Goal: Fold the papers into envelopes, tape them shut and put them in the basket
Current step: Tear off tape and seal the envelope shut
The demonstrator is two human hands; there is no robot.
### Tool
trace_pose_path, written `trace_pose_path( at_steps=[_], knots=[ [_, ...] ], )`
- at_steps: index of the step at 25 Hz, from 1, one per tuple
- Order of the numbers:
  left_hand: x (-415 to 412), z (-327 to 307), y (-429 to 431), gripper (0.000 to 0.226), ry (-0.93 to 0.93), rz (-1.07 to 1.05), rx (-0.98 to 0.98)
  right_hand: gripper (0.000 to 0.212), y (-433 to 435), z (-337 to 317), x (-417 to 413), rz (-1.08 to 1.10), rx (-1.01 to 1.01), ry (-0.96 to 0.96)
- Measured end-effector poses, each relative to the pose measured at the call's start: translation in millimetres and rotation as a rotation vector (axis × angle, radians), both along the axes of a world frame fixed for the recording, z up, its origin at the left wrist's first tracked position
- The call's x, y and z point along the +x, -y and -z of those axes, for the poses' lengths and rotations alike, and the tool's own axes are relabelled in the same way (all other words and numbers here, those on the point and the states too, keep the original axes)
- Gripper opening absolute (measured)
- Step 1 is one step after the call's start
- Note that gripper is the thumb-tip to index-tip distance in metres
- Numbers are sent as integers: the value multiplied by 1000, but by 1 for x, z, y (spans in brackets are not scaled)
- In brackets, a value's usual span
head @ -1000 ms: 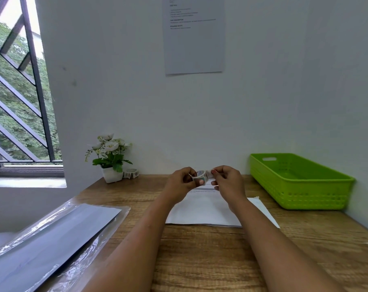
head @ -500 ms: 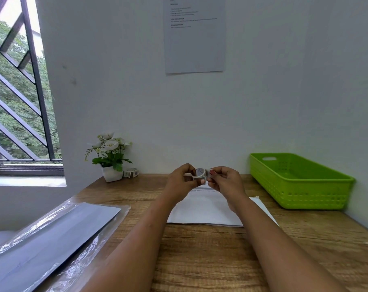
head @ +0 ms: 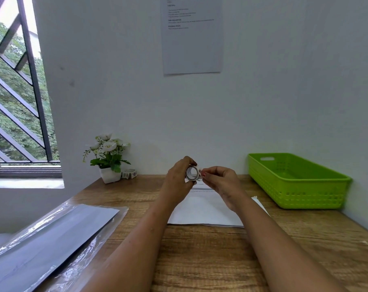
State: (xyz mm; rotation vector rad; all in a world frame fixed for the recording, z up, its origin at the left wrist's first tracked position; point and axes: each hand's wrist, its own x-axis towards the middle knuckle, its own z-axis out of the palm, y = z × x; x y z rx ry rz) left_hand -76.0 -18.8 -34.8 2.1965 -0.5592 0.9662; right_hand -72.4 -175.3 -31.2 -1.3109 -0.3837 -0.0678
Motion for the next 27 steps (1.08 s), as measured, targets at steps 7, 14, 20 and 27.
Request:
trace_pose_path(
  at_steps=[7, 14, 20, 27],
  knots=[
    [-2, 1, 4, 36, 26, 32, 0, 27, -2, -3, -4, 59, -108, 111],
    [-1, 4, 2, 43, 86, -3, 63, 22, -2, -2, -1, 139, -131, 169],
    [-3, 3, 2, 41, 69, 9, 36, 19, -2, -3, 0, 124, -102, 182],
    [-3, 2, 2, 50, 51, 33, 7, 10, -3, -3, 1, 183, -177, 192]
  ],
)
